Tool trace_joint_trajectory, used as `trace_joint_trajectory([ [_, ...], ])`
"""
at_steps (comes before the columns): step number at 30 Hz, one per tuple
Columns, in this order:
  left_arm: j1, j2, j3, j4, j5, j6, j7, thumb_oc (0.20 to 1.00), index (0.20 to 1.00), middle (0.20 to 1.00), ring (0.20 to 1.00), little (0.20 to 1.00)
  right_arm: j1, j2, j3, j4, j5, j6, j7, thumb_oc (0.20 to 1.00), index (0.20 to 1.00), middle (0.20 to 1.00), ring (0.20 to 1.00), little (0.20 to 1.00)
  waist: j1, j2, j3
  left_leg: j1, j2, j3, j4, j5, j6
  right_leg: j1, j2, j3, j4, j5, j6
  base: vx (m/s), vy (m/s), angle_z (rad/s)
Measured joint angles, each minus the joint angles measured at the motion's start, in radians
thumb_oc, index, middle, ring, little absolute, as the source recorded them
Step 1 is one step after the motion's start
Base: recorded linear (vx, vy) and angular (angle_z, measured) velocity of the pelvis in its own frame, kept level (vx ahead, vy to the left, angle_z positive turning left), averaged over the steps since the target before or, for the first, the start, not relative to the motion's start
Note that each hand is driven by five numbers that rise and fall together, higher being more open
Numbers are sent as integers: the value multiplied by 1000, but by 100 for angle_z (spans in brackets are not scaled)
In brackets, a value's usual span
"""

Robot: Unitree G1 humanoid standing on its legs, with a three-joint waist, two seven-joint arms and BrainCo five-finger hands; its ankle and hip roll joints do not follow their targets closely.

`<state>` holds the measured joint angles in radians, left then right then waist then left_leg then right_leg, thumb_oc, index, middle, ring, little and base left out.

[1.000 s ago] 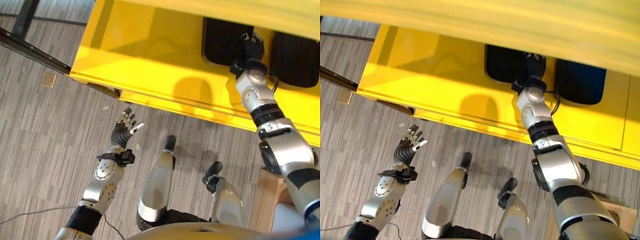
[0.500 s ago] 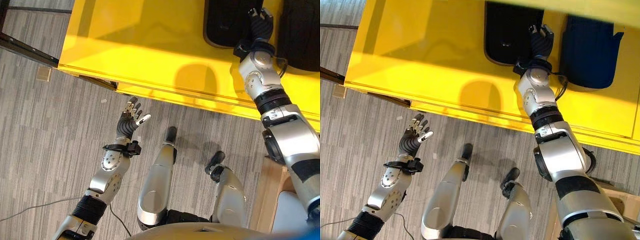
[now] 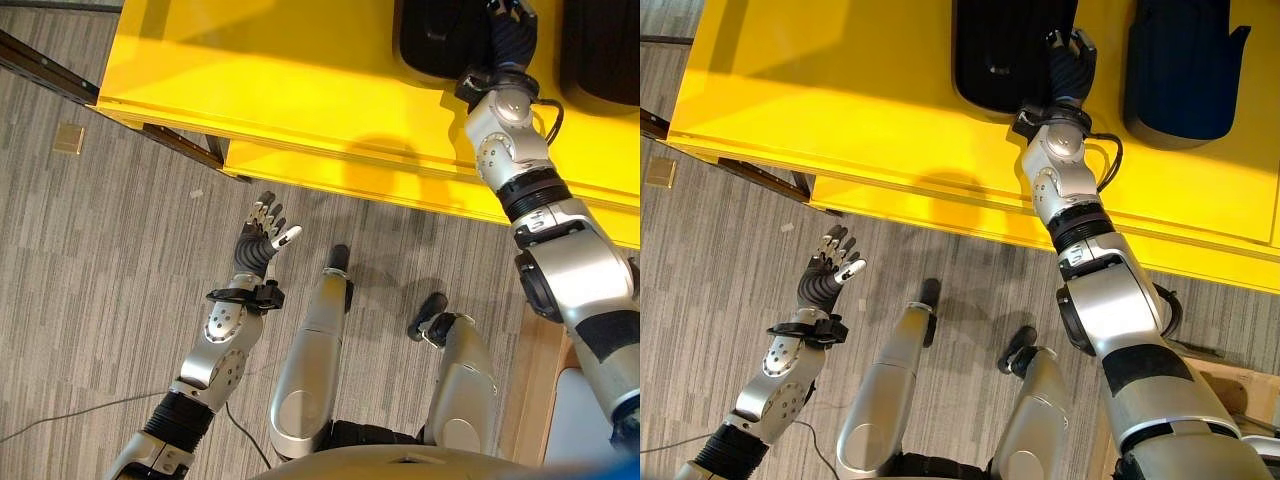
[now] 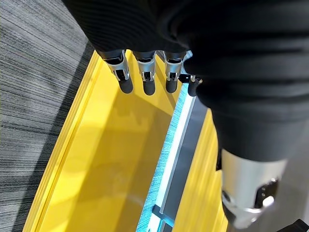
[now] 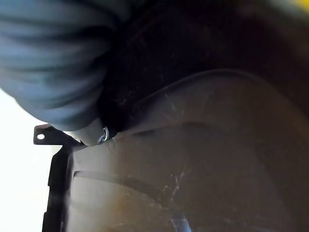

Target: Move parts from the plastic box to the shelf.

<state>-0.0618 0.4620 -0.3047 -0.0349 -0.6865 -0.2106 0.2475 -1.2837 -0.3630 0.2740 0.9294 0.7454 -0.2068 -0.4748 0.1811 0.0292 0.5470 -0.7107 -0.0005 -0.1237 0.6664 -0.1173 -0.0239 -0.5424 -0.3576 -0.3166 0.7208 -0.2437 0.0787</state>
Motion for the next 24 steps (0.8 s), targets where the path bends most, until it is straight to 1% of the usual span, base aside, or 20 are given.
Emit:
trace_joint_trajectory([
  [3, -1, 0, -2, 0, 0, 0, 0, 1000, 1000, 1000, 1000, 1000, -3, 1, -1, 4, 9, -11, 0, 200, 200, 200, 200, 200, 1, 0, 0, 0, -1, 0, -1, 1, 1, 0, -1, 0, 0, 0, 0, 0, 0, 0],
  [8, -7, 0, -3, 0, 0, 0, 1, 1000, 1000, 1000, 1000, 1000, -12, 1, -11, 11, 20, -11, 0, 200, 200, 200, 200, 200, 3, 1, 0, 0, -3, 0, -10, 7, -8, 0, -3, -3, -3, 0, 0, -1, 5, 1],
  [10, -17, 0, -9, 0, 0, -1, 1, 1000, 1000, 1000, 1000, 1000, -16, 0, -24, 11, 26, -13, -2, 200, 200, 200, 200, 200, 3, 1, -1, 1, -9, -1, -21, 16, -5, 0, -9, -7, -5, 0, 0, -4, 19, 8],
  [15, -25, 0, -15, 0, 0, -1, 1, 1000, 1000, 1000, 1000, 1000, -18, 0, -27, 15, 34, -18, -4, 200, 200, 200, 200, 200, 3, 2, -1, 2, -12, -2, -22, 16, -5, 0, -11, -6, -6, 0, 0, 0, 0, 0],
  [16, -28, 1, -15, 0, 0, -1, 1, 1000, 1000, 1000, 1000, 1000, -21, 0, -27, 21, 35, -19, -4, 253, 253, 253, 253, 253, 3, 2, -1, 2, -12, -1, -22, 16, -5, 1, -11, -6, -6, 0, 0, 0, 0, 0],
  [17, -31, 1, -15, 0, 0, -1, 1, 1000, 1000, 1000, 1000, 1000, -27, 0, -26, 30, 36, -18, -3, 558, 558, 558, 558, 558, 3, 2, -1, 3, -12, 0, -22, 16, -4, 1, -11, -6, -6, 0, 0, 0, 0, 0],
  [18, -34, 1, -15, 0, 0, -1, 1, 1000, 1000, 1000, 1000, 1000, -30, 0, -27, 32, 42, -18, -3, 912, 912, 912, 912, 912, 3, 2, -1, 3, -12, 0, -22, 16, -4, 1, -11, -6, -6, 0, 0, 0, 0, 0],
  [19, -36, 2, -15, 0, 0, -2, 1, 1000, 1000, 1000, 1000, 1000, -30, 0, -27, 32, 50, -18, -2, 1000, 1000, 1000, 1000, 1000, 3, 2, -1, 4, -12, -1, -22, 16, -4, 1, -11, -6, -6, 0, 0, 0, 0, 0],
  [24, -36, 5, -16, 0, 0, -5, 2, 1000, 1000, 1000, 1000, 1000, -32, 2, -20, 41, 57, -17, 3, 1000, 1000, 1000, 1000, 1000, 4, 2, -1, 14, -11, 1, -24, 16, -4, 9, -11, -4, -7, 0, 0, 0, 0, 0],
])
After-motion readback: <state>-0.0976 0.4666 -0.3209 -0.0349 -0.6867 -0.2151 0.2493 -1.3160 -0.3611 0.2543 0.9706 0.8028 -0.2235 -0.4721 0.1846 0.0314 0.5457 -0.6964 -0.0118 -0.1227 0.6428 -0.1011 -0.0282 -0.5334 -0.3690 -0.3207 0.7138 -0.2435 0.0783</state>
